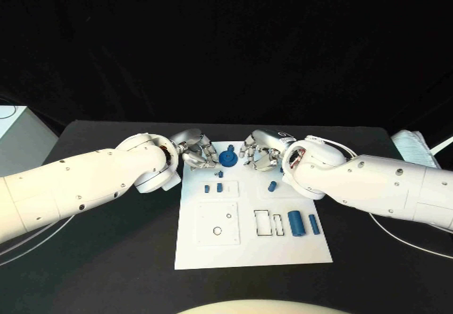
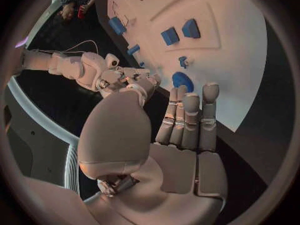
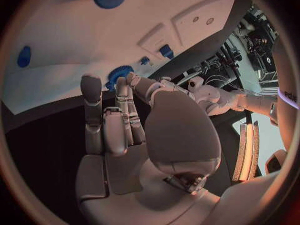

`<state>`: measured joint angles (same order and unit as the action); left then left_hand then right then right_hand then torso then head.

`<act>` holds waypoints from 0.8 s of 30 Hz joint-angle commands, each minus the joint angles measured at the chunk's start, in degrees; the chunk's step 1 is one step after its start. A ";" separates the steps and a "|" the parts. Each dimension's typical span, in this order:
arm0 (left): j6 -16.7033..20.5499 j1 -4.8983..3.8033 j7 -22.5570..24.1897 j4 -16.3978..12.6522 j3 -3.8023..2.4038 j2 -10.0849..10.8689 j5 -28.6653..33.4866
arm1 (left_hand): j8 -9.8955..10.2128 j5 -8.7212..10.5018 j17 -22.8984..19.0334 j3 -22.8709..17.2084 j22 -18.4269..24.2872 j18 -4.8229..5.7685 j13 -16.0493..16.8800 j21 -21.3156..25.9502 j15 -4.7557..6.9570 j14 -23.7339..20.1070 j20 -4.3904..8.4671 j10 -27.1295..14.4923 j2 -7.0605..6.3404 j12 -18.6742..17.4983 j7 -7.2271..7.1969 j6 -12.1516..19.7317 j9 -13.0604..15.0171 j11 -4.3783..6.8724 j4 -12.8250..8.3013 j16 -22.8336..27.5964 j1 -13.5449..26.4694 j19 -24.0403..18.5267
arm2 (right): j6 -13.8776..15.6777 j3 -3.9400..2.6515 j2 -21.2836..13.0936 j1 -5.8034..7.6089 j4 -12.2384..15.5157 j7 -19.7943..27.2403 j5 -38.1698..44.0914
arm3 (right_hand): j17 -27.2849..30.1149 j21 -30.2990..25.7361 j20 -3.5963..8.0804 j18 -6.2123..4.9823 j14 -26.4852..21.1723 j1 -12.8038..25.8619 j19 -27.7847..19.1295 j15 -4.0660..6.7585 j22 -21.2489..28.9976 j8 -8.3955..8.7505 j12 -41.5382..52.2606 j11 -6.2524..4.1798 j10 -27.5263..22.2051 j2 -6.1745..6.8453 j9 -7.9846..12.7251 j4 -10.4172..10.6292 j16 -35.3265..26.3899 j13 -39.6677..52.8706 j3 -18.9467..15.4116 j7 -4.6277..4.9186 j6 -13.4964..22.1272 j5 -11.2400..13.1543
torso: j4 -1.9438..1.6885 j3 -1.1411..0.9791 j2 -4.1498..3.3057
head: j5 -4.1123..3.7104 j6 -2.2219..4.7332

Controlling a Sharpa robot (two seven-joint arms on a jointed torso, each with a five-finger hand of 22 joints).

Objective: Assemble the parts on the task board

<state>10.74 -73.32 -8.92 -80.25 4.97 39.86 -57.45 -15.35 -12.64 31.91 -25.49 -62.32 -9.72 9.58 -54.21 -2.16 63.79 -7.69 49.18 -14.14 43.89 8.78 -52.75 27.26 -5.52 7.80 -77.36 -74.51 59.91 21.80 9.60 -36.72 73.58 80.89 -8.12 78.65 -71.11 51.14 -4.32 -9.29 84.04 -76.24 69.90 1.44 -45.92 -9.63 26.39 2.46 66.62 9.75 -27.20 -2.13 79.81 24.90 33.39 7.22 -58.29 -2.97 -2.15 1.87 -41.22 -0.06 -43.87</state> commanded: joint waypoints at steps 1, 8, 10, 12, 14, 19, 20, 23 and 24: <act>-3.39 -0.11 -7.53 0.47 -0.04 -0.98 -3.26 | -0.74 0.23 -0.20 1.45 0.56 0.31 0.26 0.74 0.43 -0.08 0.05 0.00 -0.15 0.37 -0.42 -0.67 0.59 0.27 0.95 0.30 0.66 -0.04 | 1.04 -0.03 -0.51 0.02 0.60 0.32 0.65 | 0.08 0.00 0.11 0.53 2.13 0.00 0.17 0.37 0.01 0.34 0.18 -0.09 -0.20 0.60 0.07 0.09 0.15 0.07 0.22 -0.07 -0.26 -0.07 | 0.01 0.01 -0.01 | 0.03 0.02; -7.73 -0.47 -14.29 2.35 -0.03 -3.61 -6.14 | -2.17 0.27 1.55 5.47 1.43 0.28 2.30 1.87 0.96 0.28 0.46 -0.10 -0.19 3.20 -1.05 -0.68 2.21 0.86 4.75 0.00 -0.24 0.18 | 1.78 -0.21 -2.63 0.20 2.79 -0.03 0.24 | 0.25 -0.28 0.11 0.47 2.10 0.02 0.03 0.37 0.31 0.39 0.21 -0.08 -0.28 0.58 0.09 0.11 0.07 0.14 0.27 -0.05 -0.25 -0.11 | 0.20 -0.01 0.01 | 0.08 0.00; -8.35 -0.58 -15.27 2.93 -0.03 -4.21 -6.55 | -2.27 0.34 2.43 6.22 1.18 0.38 2.73 1.54 0.96 0.70 0.52 -0.31 -0.17 3.78 -1.01 -0.35 2.41 0.91 5.45 -0.24 -0.54 0.64 | 1.87 -0.26 -3.07 0.29 3.21 -0.12 0.15 | 0.25 -0.28 0.11 0.47 2.10 0.02 0.03 0.37 0.31 0.39 0.21 -0.08 -0.28 0.58 0.09 0.11 0.07 0.14 0.27 -0.05 -0.25 -0.11 | 0.16 0.01 0.01 | 0.05 0.00; -9.09 -0.72 -16.22 3.60 -0.02 -4.97 -6.91 | -2.41 0.35 3.97 6.80 0.70 0.54 3.10 0.88 1.02 1.55 0.57 -0.31 -0.09 4.32 -1.01 -0.20 2.60 0.97 6.01 -0.69 -0.90 1.34 | 1.97 -0.31 -3.52 0.38 3.62 -0.20 0.06 | 0.25 -0.28 0.11 0.47 2.10 0.02 0.03 0.37 0.31 0.39 0.21 -0.08 -0.28 0.58 0.09 0.11 0.07 0.14 0.27 -0.05 -0.25 -0.11 | 0.17 -0.01 0.00 | 0.06 -0.04; -9.73 -0.85 -16.81 4.13 -0.02 -5.63 -7.21 | -2.58 0.38 4.98 7.31 0.42 0.63 3.38 0.49 1.07 2.13 0.62 -0.33 -0.09 4.71 -1.02 -0.19 2.78 1.01 6.44 -1.00 -1.24 1.79 | 2.03 -0.33 -3.81 0.43 3.87 -0.27 0.00 | 0.30 -0.24 0.11 0.48 2.09 0.05 0.05 0.36 0.25 0.43 0.23 -0.07 -0.34 0.58 0.11 0.13 0.04 0.17 0.28 -0.04 -0.23 -0.13 | 0.16 -0.01 -0.02 | 0.05 0.00; -11.22 -1.18 -17.64 5.30 0.00 -7.22 -7.59 | -4.10 0.48 9.22 9.56 -1.12 1.07 5.00 -1.59 1.59 4.43 1.02 0.14 0.50 7.21 -1.70 -0.86 3.86 1.67 8.50 -2.34 -2.44 3.78 | 2.10 -0.37 -4.19 0.50 4.26 -0.37 -0.13 | 0.33 -0.37 0.10 0.46 2.08 0.07 -0.02 0.36 0.37 0.46 0.23 -0.06 -0.40 0.59 0.12 0.14 0.02 0.20 0.30 -0.02 -0.22 -0.13 | 0.05 0.01 -0.06 | 0.05 -0.02; -11.44 -1.23 -17.74 5.49 0.00 -7.46 -7.62 | -4.25 0.50 9.40 9.83 -1.16 1.08 5.26 -1.64 1.68 4.52 1.08 0.22 0.59 7.64 -1.80 -0.84 3.97 1.76 8.61 -2.40 -2.55 3.84 | 2.11 -0.37 -4.22 0.51 4.30 -0.38 -0.14 | 0.33 -0.37 0.10 0.46 2.08 0.07 -0.02 0.36 0.37 0.46 0.23 -0.06 -0.40 0.59 0.12 0.14 0.02 0.20 0.30 -0.02 -0.22 -0.13 | 0.03 0.02 -0.07 | 0.04 -0.01; -12.05 -1.40 -18.08 6.11 0.01 -8.17 -7.69 | -4.80 0.56 12.91 11.32 -1.88 1.28 7.10 -2.51 2.08 6.05 1.41 0.35 1.23 10.55 -2.05 -0.55 4.36 2.22 8.78 -3.36 -2.77 4.56 | 2.12 -0.38 -4.28 0.52 4.41 -0.40 -0.21 | 0.35 -0.45 0.10 0.45 2.07 0.11 -0.07 0.35 0.44 0.50 0.24 -0.04 -0.49 0.58 0.13 0.17 0.01 0.24 0.32 -0.01 -0.21 -0.13 | 0.10 0.04 -0.09 | 0.07 -0.01; -12.21 -1.47 -18.18 6.32 0.01 -8.38 -7.70 | -4.92 0.54 13.39 11.60 -1.99 1.30 7.54 -2.63 2.16 6.25 1.48 0.30 1.44 11.23 -2.13 -0.54 4.43 2.32 8.78 -3.51 -2.83 4.66 | 2.11 -0.38 -4.30 0.53 4.43 -0.41 -0.23 | 0.35 -0.45 0.10 0.45 2.07 0.11 -0.07 0.35 0.44 0.50 0.24 -0.04 -0.49 0.58 0.13 0.17 0.01 0.24 0.32 -0.01 -0.21 -0.13 | 0.11 0.07 -0.09 | 0.08 -0.02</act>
<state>1.29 -74.65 -25.43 -74.08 5.01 31.73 -64.14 -20.08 -12.41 45.50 -13.93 -64.36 -8.78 17.14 -56.93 0.02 70.08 -6.04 49.47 -12.80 55.14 6.94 -53.36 31.68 -3.57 16.56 -80.92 -77.23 64.43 23.56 9.25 -40.96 74.08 85.20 -8.45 78.39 -70.83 50.88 -4.32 -9.29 84.04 -76.24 69.89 1.44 -45.53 -9.40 26.37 2.57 66.52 9.75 -27.14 -2.12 79.80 25.10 33.38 7.21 -58.29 -2.97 -2.07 1.89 -41.28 -0.02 -43.88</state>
